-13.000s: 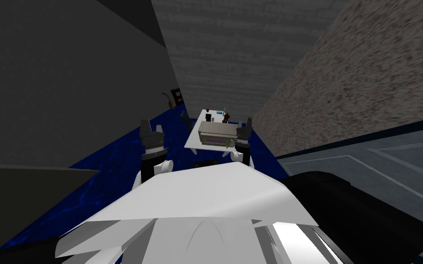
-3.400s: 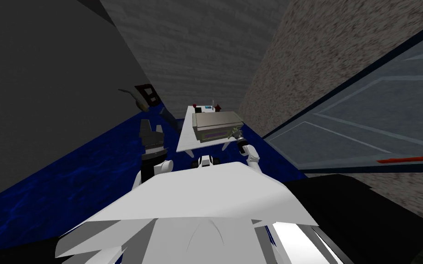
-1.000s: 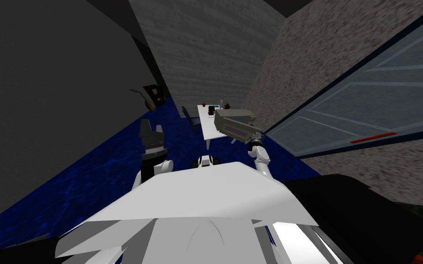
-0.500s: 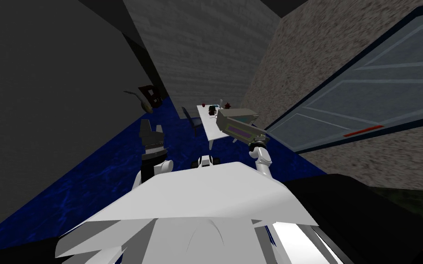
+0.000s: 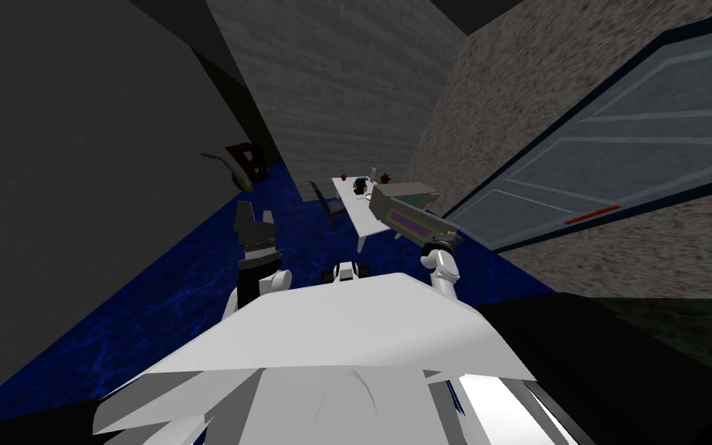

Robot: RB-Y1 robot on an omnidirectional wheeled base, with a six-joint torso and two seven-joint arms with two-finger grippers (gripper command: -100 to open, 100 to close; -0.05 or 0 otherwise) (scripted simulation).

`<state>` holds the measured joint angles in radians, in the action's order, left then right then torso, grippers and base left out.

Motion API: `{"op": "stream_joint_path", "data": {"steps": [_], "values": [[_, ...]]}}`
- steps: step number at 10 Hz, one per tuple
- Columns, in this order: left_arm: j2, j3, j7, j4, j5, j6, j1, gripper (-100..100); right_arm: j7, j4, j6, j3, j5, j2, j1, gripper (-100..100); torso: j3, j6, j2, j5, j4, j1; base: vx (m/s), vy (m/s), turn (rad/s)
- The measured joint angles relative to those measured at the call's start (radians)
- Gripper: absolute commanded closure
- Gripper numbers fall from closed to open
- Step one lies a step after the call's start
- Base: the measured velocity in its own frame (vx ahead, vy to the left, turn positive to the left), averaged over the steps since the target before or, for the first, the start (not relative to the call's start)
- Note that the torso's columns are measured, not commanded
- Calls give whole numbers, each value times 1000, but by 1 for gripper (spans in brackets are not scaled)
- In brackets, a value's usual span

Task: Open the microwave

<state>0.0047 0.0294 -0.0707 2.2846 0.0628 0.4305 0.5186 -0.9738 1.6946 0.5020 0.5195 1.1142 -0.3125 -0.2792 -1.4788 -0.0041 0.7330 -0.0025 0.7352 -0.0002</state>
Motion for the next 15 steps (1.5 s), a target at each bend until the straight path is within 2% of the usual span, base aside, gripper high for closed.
{"op": "stream_joint_path", "data": {"steps": [2, 5, 10, 12, 13, 15], "values": [[0, 0, 0, 0, 0, 0, 0, 0, -25, -1, 10, 6, -45, -28, 3, -100, 3, 3, 6, 0, 3, -9, -13, 12, 25], [0, 0, 0, 0, 0, 0, 0, 0, -87, 6, 30, 16, -144, -86, 2, -100, 3, 4, 6, 3, 3, 2, -17, 24, 6], [0, 0, 0, 0, 0, 0, 0, 0, -161, -5, 51, 32, -270, -168, 15, -100, 3, 4, 5, 3, 3, 0, -9, 36, 6], [0, 0, 0, 0, 0, 0, 0, 0, -189, 7, 65, 34, -319, -189, 12, -100, 3, 4, 5, 2, 3, -1, -6, 16, 3], [0, 0, 0, 0, 0, 0, 0, 0, -193, 8, 67, 34, -323, -190, 12, 0, 3, 4, 5, 2, 3, -1, 0, 0, 0], [0, 0, 0, 0, 0, 0, 0, 0, -193, 8, 67, 34, -322, -190, 12, 0, 3, 4, 5, 2, 3, 0, 0, 0, 0]]}}
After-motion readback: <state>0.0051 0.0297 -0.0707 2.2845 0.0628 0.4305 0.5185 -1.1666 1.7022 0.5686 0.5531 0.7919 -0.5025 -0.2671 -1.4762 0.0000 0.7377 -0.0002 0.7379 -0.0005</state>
